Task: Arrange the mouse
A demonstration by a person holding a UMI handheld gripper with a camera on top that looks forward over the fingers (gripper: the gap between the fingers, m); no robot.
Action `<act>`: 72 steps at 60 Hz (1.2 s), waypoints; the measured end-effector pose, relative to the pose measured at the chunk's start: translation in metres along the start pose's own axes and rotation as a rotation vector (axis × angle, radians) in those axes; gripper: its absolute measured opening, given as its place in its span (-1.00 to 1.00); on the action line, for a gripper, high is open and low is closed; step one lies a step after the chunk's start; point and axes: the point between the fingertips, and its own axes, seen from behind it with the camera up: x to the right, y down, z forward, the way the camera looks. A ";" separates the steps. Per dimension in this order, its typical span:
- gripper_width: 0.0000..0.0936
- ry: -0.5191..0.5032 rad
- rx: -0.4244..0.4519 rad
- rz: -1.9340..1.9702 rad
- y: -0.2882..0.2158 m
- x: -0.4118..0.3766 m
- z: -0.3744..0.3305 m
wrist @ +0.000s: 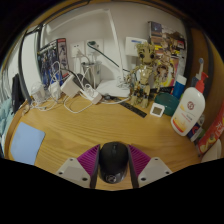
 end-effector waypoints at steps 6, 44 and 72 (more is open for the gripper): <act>-0.11 0.023 0.001 0.028 0.003 -0.001 -0.003; -0.37 0.116 0.279 0.162 -0.180 -0.129 -0.122; -0.38 -0.057 0.059 0.020 -0.043 -0.362 -0.035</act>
